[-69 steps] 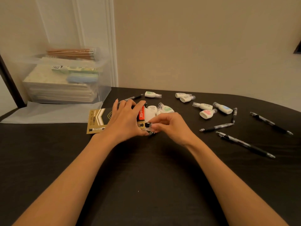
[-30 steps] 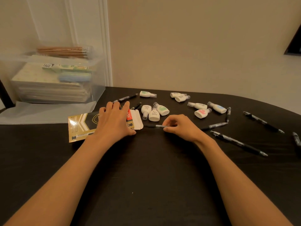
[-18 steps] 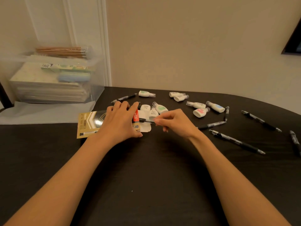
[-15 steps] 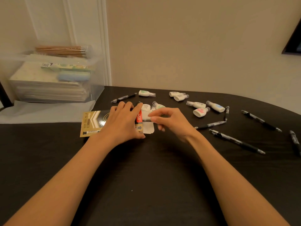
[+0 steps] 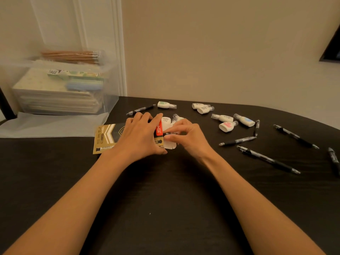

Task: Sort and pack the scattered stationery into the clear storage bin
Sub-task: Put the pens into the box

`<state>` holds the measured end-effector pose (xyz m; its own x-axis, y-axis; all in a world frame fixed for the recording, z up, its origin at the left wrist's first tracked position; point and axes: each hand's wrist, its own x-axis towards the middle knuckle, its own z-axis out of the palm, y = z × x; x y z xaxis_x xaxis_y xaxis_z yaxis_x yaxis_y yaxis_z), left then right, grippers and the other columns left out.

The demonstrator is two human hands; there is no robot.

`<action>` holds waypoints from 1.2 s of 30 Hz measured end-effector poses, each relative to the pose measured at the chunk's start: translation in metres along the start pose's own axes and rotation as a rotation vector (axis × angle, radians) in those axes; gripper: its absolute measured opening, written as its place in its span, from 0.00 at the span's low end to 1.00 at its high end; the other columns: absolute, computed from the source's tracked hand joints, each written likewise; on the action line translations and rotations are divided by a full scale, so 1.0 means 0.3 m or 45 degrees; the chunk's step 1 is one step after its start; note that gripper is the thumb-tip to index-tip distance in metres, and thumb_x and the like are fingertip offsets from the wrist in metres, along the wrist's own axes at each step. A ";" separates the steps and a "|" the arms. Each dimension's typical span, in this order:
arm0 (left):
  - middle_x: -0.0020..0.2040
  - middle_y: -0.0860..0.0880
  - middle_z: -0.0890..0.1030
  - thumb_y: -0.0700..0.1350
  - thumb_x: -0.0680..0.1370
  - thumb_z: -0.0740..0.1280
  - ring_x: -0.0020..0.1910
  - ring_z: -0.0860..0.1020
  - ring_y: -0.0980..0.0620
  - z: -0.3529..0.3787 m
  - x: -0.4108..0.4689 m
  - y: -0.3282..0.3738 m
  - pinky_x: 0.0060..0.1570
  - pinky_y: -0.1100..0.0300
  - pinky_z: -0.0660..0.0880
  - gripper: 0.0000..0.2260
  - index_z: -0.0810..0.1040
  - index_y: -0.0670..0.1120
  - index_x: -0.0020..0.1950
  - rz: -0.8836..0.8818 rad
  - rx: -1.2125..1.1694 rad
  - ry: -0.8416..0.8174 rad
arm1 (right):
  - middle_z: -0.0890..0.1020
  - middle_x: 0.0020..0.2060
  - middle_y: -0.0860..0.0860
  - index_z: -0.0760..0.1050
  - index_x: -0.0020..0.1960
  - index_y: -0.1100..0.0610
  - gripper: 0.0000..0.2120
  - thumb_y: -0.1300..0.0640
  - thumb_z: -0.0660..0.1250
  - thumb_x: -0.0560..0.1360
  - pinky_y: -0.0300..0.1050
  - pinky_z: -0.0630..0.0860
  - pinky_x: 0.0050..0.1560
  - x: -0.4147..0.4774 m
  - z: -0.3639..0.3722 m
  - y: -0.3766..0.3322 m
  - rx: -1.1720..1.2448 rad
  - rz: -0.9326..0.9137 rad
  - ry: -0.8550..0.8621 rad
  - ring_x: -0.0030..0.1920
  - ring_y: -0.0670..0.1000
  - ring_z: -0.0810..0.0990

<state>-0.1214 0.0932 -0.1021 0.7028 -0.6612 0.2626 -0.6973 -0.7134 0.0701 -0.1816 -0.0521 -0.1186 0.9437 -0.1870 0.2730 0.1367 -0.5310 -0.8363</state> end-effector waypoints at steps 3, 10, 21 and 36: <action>0.72 0.48 0.61 0.63 0.68 0.69 0.71 0.58 0.48 0.002 0.001 0.003 0.69 0.53 0.57 0.45 0.48 0.51 0.77 0.017 0.005 0.001 | 0.70 0.57 0.46 0.81 0.55 0.56 0.12 0.61 0.70 0.72 0.42 0.68 0.62 0.013 0.029 0.010 -0.091 0.010 -0.061 0.59 0.42 0.66; 0.73 0.48 0.60 0.63 0.68 0.70 0.72 0.57 0.48 -0.004 -0.001 -0.005 0.70 0.52 0.57 0.46 0.48 0.51 0.77 -0.008 -0.012 -0.016 | 0.64 0.70 0.45 0.80 0.43 0.41 0.12 0.59 0.70 0.72 0.56 0.63 0.69 -0.001 -0.030 -0.002 -0.077 -0.005 -0.109 0.71 0.50 0.60; 0.72 0.48 0.62 0.64 0.68 0.69 0.70 0.59 0.48 0.005 -0.003 0.009 0.68 0.53 0.59 0.46 0.48 0.51 0.77 0.051 -0.009 -0.019 | 0.63 0.70 0.46 0.82 0.51 0.58 0.08 0.62 0.69 0.73 0.49 0.62 0.70 0.014 0.033 0.005 -0.082 0.057 -0.206 0.71 0.48 0.59; 0.67 0.40 0.67 0.60 0.66 0.74 0.68 0.62 0.40 -0.054 0.041 -0.226 0.63 0.45 0.62 0.39 0.64 0.44 0.69 -0.758 -0.024 0.118 | 0.78 0.57 0.56 0.78 0.53 0.57 0.17 0.72 0.56 0.74 0.38 0.76 0.48 0.122 0.113 0.028 0.208 0.319 0.172 0.50 0.47 0.77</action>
<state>-0.0677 0.1373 -0.0879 0.9585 -0.1257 0.2561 -0.1907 -0.9499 0.2477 -0.1357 -0.0354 -0.1317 0.9070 -0.4090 0.1008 -0.0378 -0.3173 -0.9476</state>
